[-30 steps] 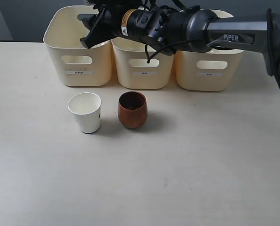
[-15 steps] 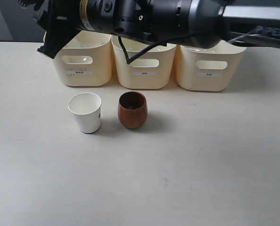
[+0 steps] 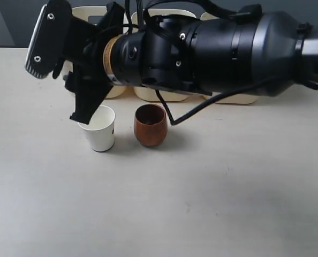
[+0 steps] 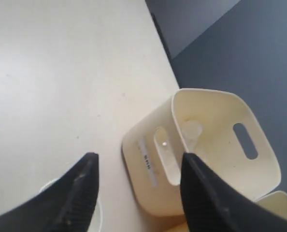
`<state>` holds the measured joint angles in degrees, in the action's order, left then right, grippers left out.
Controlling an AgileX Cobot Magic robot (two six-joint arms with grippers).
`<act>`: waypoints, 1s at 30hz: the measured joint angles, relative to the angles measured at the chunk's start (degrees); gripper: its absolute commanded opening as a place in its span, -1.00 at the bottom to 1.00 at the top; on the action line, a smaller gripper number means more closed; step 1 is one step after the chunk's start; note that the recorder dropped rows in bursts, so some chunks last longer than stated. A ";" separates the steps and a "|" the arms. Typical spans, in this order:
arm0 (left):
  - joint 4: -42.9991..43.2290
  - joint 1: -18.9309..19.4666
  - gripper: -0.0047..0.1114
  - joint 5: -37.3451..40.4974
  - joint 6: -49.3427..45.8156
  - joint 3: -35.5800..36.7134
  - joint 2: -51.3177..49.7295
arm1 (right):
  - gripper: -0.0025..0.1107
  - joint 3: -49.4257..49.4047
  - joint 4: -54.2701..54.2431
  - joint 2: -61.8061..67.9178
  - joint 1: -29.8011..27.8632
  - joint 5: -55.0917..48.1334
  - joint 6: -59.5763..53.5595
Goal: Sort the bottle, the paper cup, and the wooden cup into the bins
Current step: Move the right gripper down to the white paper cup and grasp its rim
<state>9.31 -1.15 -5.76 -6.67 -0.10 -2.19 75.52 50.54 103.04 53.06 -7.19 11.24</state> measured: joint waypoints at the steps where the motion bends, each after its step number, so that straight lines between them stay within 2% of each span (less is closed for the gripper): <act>1: 0.00 0.00 -0.92 0.00 0.00 0.00 0.00 | -0.07 -0.50 -3.17 0.00 0.31 -0.94 -2.99; 5: 0.00 0.00 -0.92 0.00 0.00 0.00 0.00 | -0.07 -1.32 -19.14 0.00 1.12 -5.46 -20.21; 11: 0.00 0.00 -0.92 0.00 0.00 0.00 0.00 | -0.07 -1.40 -60.66 0.00 1.23 -20.06 -62.13; 13: 0.00 0.00 -0.92 0.00 0.00 0.00 0.00 | -0.07 -0.79 -67.49 0.13 0.46 -24.80 -69.01; 18: 0.00 0.00 -0.92 0.00 0.00 0.00 0.00 | -0.07 5.20 -71.62 4.19 -3.41 -29.37 -72.11; 24: 0.00 0.00 -0.92 0.00 0.00 0.00 0.00 | -0.05 13.87 -71.96 12.26 -5.38 -33.52 -72.21; 27: 0.00 0.00 -0.92 0.00 0.00 0.00 0.00 | 0.20 17.77 -71.96 15.53 -5.38 -35.10 -72.21; 30: 0.00 0.00 -0.92 0.00 0.00 0.00 0.00 | 0.29 19.92 -71.30 16.85 -5.38 -35.73 -71.39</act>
<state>9.31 -1.15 -5.76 -6.67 -0.10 -2.19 95.44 -20.76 119.89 47.68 -42.92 -60.15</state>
